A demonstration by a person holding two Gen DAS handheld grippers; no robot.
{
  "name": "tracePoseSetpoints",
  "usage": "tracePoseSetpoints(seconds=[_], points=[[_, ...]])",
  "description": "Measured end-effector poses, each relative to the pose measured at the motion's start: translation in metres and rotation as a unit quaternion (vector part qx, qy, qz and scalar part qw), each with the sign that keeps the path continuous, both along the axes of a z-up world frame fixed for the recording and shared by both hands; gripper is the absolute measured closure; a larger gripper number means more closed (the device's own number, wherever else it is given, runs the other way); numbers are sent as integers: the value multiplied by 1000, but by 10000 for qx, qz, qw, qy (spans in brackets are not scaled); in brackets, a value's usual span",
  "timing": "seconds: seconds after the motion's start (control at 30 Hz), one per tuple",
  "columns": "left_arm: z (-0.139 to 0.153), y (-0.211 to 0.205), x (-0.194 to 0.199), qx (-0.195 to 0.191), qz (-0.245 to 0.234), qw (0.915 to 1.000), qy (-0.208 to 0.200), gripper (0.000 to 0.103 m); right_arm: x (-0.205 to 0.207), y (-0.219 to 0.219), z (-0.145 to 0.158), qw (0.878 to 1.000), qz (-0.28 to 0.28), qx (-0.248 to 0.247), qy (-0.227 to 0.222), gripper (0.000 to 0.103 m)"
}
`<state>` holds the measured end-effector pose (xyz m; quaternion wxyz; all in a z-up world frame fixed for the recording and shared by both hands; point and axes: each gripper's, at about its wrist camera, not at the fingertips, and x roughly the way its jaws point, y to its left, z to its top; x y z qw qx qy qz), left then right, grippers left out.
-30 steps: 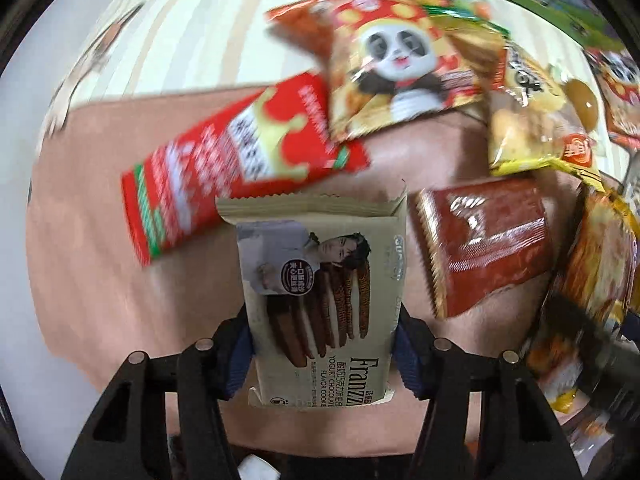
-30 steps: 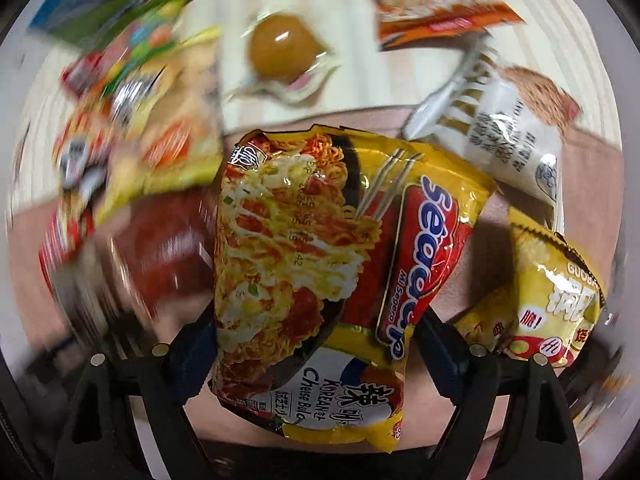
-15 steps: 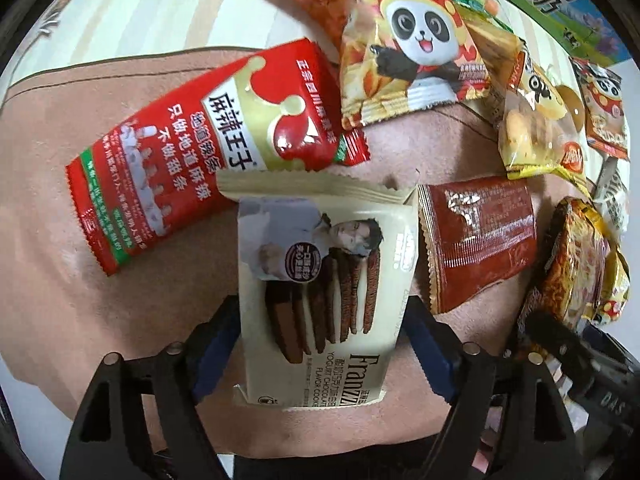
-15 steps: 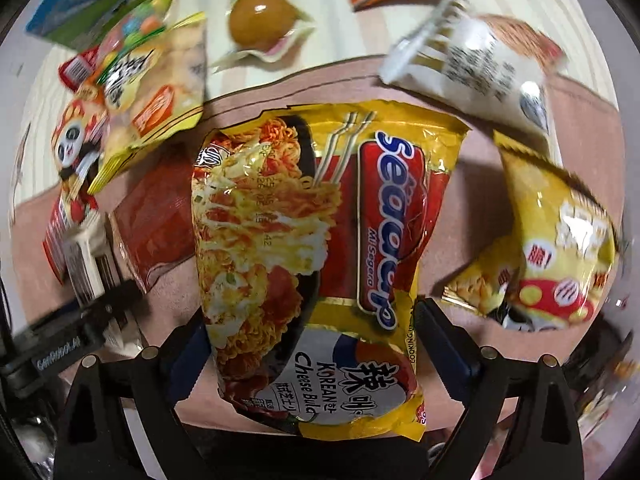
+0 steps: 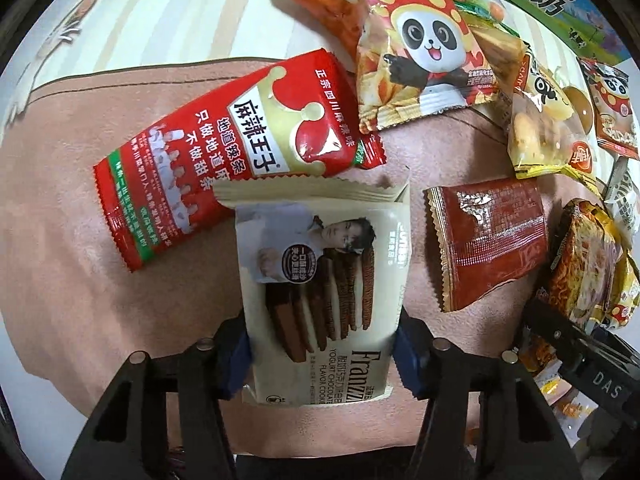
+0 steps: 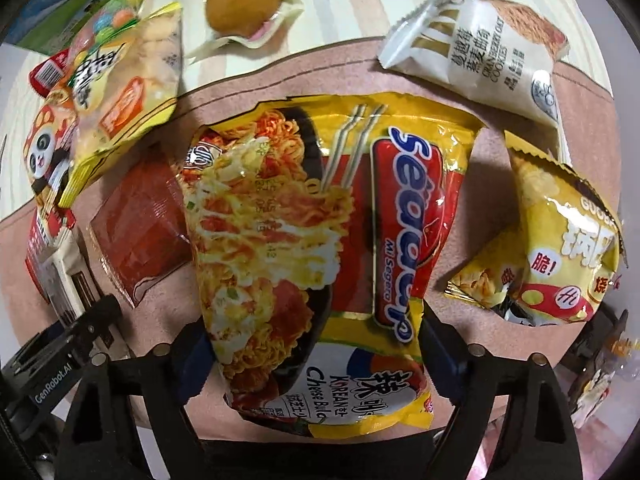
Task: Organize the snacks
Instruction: 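Carry both packs into the cardboard box and open both tools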
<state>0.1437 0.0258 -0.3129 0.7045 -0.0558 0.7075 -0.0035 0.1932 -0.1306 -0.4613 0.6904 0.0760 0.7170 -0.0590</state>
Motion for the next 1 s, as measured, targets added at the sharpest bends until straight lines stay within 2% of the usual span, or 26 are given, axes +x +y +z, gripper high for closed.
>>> tracePoseSetpoints(seconds=[0.2,0.4,0.63,0.7,0.87,1.0], points=[[14,-1,-3,119,-92,9999,-46,47,-29,5,11,9996,153,136,-177,14],[39,-10,-5,-36,-117,9998,-129,47,-46,3,28,9977,287,502,-350,14],[109,-9,10,-362,-210,9969,-668,47,-44,-2,64,9919,437,890,-799,14],[137,-10,22,-488,-233,9946,-890,47,-42,-7,79,9894,424,998,-962,14],[201,-21,70,-716,-295,9846,-1570,47,-7,-20,134,9805,457,1217,-1470,14],[221,-32,126,-774,-334,9780,-1909,47,33,-31,163,9725,481,1335,-1845,14]])
